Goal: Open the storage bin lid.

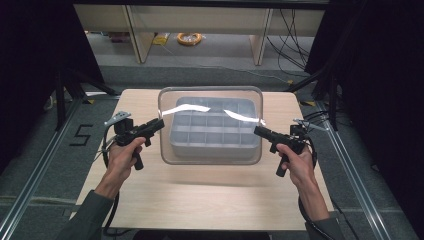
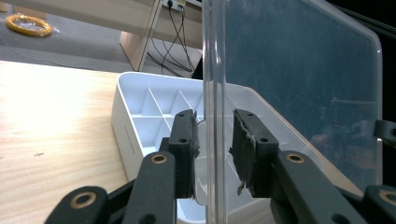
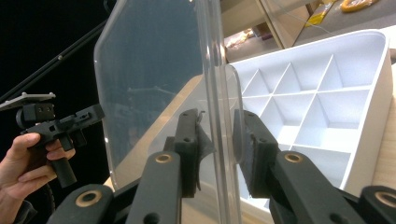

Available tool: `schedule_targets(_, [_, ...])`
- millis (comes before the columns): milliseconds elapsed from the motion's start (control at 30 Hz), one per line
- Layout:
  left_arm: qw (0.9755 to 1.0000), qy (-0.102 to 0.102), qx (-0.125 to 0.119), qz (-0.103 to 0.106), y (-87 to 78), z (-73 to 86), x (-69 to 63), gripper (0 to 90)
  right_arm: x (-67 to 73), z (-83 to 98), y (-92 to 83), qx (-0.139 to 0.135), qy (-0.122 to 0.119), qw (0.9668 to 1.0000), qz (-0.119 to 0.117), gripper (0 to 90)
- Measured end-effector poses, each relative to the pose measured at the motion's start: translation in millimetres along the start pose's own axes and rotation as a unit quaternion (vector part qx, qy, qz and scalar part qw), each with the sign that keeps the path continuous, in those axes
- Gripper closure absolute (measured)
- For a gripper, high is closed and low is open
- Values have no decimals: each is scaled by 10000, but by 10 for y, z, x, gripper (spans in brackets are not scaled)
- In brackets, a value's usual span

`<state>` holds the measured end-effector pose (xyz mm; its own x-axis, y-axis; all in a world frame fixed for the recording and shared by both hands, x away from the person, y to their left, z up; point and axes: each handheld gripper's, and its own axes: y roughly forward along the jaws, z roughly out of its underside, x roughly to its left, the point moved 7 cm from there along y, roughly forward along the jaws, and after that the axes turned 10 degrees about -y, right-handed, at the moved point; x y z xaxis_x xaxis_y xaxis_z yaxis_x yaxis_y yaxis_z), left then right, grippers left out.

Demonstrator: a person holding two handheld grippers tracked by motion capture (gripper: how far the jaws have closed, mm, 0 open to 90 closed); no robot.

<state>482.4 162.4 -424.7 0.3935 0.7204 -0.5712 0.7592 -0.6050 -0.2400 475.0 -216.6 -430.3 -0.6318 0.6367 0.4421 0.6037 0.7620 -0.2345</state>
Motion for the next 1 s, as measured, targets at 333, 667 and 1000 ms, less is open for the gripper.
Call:
schedule_targets(333, [10000,74,29,-10,-95,135,-56,691,68,114,-104,10,97,10000,14,718])
schedule_targets(667, [9999,59,131,-60,-226,347,-44,682,130,337,-176,138,58,9999,20,718])
schedule_targets(1000, [9997,26,220,-70,-313,547,-46,679,171,527,-262,210,104,9997,58,717])
